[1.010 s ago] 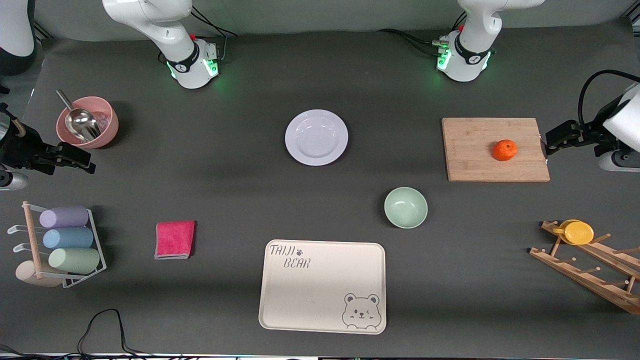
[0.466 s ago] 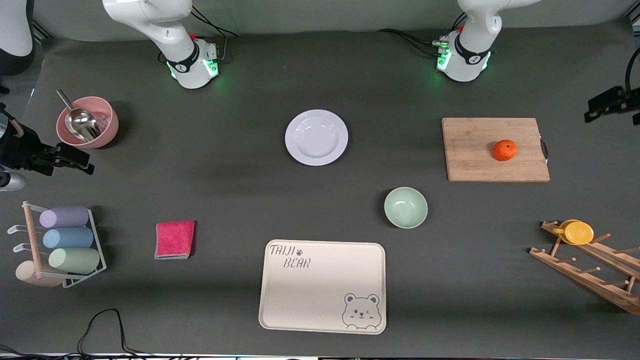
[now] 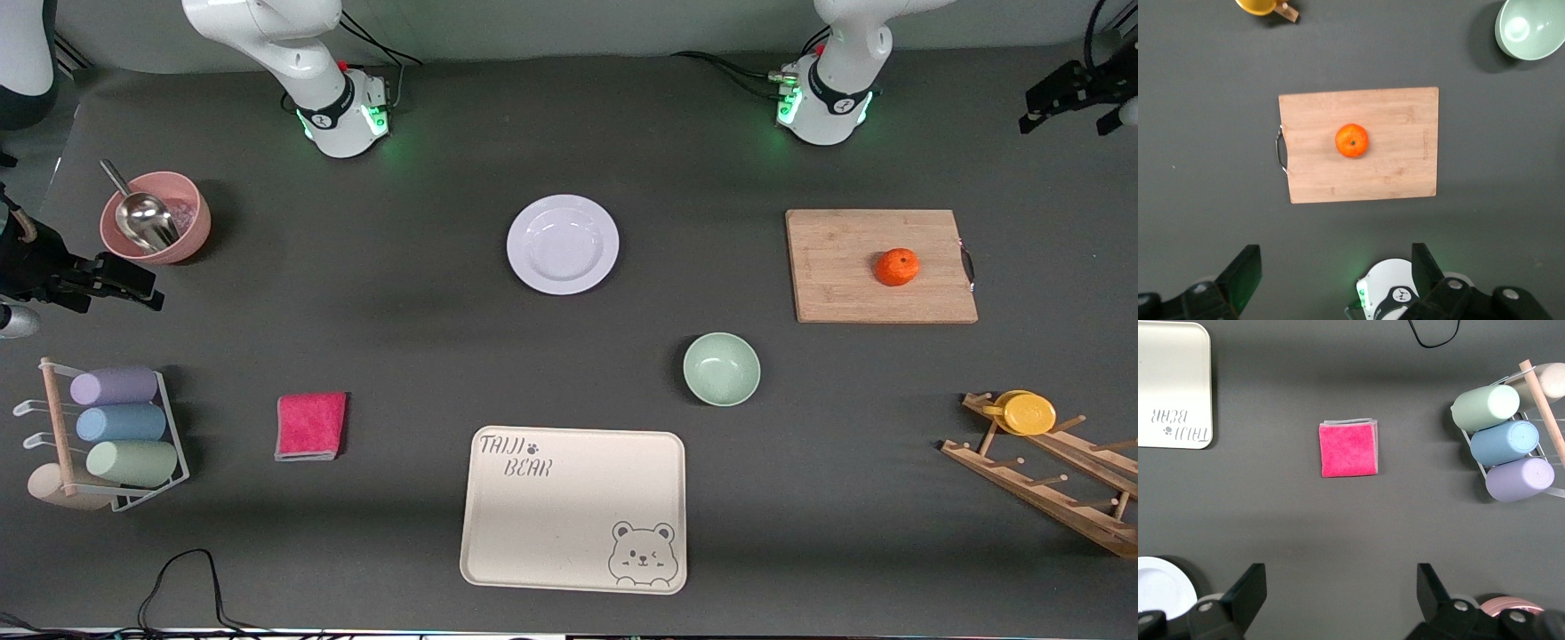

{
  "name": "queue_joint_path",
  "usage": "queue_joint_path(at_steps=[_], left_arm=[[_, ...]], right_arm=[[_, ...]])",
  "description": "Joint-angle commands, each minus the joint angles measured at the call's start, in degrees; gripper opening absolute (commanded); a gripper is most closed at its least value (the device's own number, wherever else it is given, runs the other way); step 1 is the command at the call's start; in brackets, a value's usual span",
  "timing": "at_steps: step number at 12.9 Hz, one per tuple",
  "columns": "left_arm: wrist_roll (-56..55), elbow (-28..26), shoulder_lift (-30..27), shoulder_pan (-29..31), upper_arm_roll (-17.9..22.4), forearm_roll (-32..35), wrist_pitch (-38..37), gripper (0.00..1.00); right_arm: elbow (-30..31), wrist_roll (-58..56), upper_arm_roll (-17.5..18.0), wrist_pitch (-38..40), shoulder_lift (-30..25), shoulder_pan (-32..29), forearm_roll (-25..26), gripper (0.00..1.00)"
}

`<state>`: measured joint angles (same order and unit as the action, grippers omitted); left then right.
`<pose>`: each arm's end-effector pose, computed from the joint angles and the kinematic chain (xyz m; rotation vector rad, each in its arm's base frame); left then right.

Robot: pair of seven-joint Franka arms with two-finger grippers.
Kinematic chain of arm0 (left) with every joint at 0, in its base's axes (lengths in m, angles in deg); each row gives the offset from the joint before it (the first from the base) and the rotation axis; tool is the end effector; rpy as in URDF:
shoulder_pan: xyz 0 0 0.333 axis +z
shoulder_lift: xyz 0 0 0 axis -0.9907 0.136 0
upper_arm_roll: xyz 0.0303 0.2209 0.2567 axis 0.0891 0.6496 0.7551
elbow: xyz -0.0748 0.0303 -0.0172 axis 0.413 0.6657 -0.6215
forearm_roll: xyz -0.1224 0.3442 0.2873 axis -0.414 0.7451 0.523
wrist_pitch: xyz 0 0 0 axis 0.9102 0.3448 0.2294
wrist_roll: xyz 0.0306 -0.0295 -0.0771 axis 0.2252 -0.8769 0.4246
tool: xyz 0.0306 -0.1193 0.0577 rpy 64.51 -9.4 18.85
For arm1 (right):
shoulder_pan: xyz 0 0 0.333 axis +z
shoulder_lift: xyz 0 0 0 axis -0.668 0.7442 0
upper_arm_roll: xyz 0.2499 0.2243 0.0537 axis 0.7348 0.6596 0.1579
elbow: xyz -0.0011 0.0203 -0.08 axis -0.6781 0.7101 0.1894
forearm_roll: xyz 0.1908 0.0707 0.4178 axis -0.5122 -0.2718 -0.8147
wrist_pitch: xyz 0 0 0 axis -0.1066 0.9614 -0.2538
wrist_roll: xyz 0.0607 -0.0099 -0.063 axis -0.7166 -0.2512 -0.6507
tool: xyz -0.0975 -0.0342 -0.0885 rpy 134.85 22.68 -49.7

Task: Place orange and plate with both arms
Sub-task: 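Raise the left gripper and move it toward the orange on the board, then lower the left gripper over the orange and close on it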

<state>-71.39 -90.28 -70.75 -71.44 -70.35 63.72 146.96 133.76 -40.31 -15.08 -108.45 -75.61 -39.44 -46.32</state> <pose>0.4307 0.0946 0.5838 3.1332 -0.0735 -0.1264 0.6643 -0.0132 0.5943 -3.1253 0.0338 -0.0307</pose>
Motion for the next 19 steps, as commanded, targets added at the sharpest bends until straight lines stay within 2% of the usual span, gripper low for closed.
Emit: queue_joint_path(at_steps=[1, 3, 7, 10, 14, 15, 16, 19], left_arm=[[-4.4, -4.6, -3.7, -0.7, -3.5, -0.2, 2.2, 1.00], [-4.2, -6.3, -3.4, -0.6, -3.3, -0.2, 4.3, 1.00], [-3.6, -13.8, 0.3, 0.0, -2.4, -0.2, 14.8, 1.00], [-3.3, -24.3, 1.4, -0.1, -0.5, -0.2, 28.4, 1.00], [-3.3, -31.8, 7.7, -0.2, -0.5, -0.2, 43.6, 1.00], [-3.3, -33.6, 9.5, -0.3, -0.5, -0.2, 47.8, 1.00], [-3.3, -34.6, 11.9, -0.3, -0.5, -0.1, 51.5, 1.00], [-3.3, -36.1, 18.8, -0.4, -0.5, -0.1, 60.7, 1.00]], right_arm=[[-2.0, -1.1, -0.1, 1.0, 1.1, -0.2, -0.1, 1.00], [-2.0, -1.1, -0.4, 1.0, 1.1, -0.4, -0.5, 1.00], [-2.0, -1.1, -0.5, 1.0, 1.2, -0.6, -3.2, 1.00], [-2.0, -1.0, -0.6, 0.9, 1.4, -0.6, -5.8, 1.00], [-2.0, -0.9, -0.5, 0.3, 2.3, -0.4, -6.0, 1.00], [-2.0, -1.1, -0.6, 0.3, 2.3, -0.5, -7.4, 1.00], [-1.8, -1.1, -0.7, 0.3, 2.3, -0.6, -9.1, 1.00], [-1.9, -1.1, -0.6, -0.1, 2.8, -0.5, -9.7, 1.00]])
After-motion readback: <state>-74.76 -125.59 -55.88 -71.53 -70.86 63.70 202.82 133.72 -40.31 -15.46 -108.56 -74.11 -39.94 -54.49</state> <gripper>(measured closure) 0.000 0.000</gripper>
